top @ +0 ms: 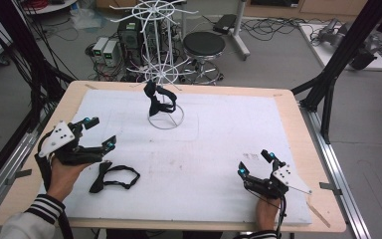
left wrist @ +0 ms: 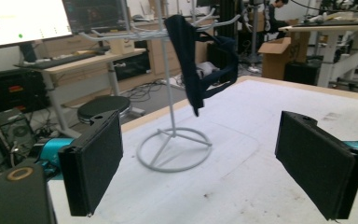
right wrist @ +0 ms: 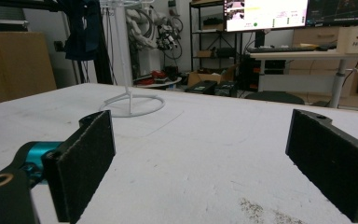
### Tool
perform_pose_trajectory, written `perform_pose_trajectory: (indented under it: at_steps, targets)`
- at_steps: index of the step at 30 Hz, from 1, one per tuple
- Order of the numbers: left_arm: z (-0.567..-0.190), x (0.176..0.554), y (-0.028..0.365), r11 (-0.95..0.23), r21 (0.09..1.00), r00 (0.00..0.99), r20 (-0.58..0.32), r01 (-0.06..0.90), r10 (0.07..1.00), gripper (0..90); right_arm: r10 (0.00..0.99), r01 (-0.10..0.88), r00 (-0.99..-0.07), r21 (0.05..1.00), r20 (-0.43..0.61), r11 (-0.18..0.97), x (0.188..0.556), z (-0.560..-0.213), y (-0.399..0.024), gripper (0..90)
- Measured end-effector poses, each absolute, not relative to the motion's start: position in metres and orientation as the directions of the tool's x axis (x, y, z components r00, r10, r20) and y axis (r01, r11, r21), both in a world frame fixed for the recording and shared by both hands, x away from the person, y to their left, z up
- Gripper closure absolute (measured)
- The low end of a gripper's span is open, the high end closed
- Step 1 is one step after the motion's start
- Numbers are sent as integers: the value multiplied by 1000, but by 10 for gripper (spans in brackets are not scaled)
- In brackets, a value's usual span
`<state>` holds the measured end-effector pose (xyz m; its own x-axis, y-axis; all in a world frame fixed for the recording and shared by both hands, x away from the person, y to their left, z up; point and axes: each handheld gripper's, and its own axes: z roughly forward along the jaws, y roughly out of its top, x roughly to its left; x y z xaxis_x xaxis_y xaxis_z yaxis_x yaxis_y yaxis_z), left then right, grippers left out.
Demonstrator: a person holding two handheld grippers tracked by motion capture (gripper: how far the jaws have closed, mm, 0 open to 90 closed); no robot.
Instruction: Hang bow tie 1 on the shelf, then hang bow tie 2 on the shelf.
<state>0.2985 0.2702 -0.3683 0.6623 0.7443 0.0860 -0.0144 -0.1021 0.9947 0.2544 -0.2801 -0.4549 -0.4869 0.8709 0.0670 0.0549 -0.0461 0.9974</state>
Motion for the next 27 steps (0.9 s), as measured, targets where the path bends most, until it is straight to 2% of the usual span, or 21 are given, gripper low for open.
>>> perform_pose_trajectory:
  at_steps: [19,27]
  targets:
    - [-372,299,285,-94,996,639,79,-10,765,154,870,51,-488,998,66,-47,254,-455,-280,74]
    - [-372,299,280,-136,991,639,107,-4,762,154,870,46,-489,998,59,-42,254,-455,-280,74]
